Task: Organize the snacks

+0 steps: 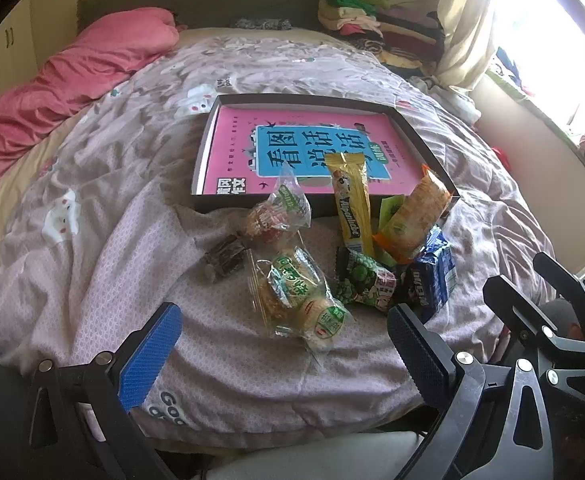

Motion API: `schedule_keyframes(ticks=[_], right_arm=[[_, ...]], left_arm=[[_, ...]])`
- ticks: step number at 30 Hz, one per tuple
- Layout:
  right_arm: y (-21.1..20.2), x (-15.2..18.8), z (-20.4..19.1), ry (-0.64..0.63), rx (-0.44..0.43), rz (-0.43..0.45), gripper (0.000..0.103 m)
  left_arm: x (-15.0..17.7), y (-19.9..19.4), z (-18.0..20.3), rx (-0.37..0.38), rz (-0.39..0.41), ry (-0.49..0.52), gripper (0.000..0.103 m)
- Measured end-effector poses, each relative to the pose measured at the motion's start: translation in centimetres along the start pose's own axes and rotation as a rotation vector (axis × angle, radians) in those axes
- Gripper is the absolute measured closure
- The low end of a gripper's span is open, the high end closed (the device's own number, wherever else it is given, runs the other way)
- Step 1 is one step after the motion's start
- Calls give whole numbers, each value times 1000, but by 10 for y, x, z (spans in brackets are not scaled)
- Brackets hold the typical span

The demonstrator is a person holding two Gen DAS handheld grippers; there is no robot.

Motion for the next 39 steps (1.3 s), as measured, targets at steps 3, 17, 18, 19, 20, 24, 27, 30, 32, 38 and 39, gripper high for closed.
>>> schedule_keyframes(ticks=[3, 17, 18, 19, 20, 24, 27, 30, 32, 38, 39], right_arm=[[0, 0, 0, 2, -1, 0, 0], [1, 1, 1, 6, -3, -2, 0], [1, 1, 1, 7, -3, -2, 0], [1, 1, 1, 7, -2, -3, 0], [1, 1, 1, 7, -3, -3, 0], [2, 2, 2, 10, -1, -5, 0], [2, 3, 3, 12, 1, -7, 0], [3, 3, 3, 15, 3, -9, 0], [3, 3, 4, 17, 3, -11, 0], [4, 4, 4, 18, 3, -13, 0], [4, 4, 4, 19, 3, -15, 0]], left_arm=[[0, 0, -1, 3, 4, 3, 1], [0, 0, 2, 4, 4, 4, 1], [0, 0, 2, 4, 4, 4, 1], [0, 0, 2, 5, 3, 4, 1], [0, 0, 2, 4, 3, 4, 1], [0, 0, 2, 6, 4, 4, 1], [0, 1, 3, 7, 2, 4, 1], [1, 2, 5, 8, -1, 2, 1], [2, 2, 4, 8, -2, 2, 1], [4, 5, 1, 15, -10, 1, 1], [4, 5, 1, 16, -13, 0, 1]])
Point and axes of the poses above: each gripper's, at about its wrist camera, not at the fingertips, and y roughly the way its jaws point, z to its right, x to its underside, the point moved 8 cm from there along y, roughly the way its jaws point, and after that the axes turned 6 degrees about z, right-handed, at the moved point
